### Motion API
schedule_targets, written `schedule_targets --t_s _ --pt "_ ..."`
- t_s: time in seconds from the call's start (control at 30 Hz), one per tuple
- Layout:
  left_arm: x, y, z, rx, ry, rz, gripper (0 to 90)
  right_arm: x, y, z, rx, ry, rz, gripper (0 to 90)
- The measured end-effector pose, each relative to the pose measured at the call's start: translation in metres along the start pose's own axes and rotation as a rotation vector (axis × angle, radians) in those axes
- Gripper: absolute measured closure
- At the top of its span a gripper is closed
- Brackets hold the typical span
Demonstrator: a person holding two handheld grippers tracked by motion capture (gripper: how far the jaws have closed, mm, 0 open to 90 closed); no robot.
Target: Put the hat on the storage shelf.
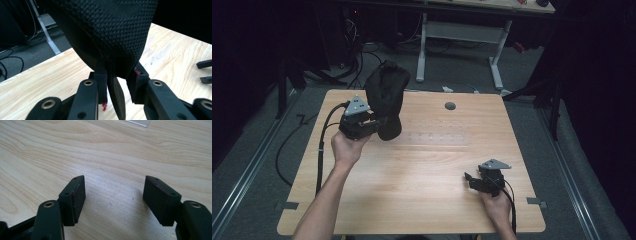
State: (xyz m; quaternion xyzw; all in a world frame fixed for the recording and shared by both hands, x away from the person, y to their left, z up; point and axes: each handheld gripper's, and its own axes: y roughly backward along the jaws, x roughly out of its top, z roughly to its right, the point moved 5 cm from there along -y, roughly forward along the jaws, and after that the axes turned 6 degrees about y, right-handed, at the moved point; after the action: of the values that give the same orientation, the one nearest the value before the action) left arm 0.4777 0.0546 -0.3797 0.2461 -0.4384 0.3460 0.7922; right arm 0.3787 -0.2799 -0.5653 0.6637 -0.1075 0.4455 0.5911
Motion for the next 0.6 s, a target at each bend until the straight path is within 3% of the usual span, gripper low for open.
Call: schedule_targets --t_s 0.6 --pt "-0.008 -0.013 -0.01 0.018 0.004 -0.001 72.0 0.0 0.0 0.0 0.0 0.002 0.001 34.3"
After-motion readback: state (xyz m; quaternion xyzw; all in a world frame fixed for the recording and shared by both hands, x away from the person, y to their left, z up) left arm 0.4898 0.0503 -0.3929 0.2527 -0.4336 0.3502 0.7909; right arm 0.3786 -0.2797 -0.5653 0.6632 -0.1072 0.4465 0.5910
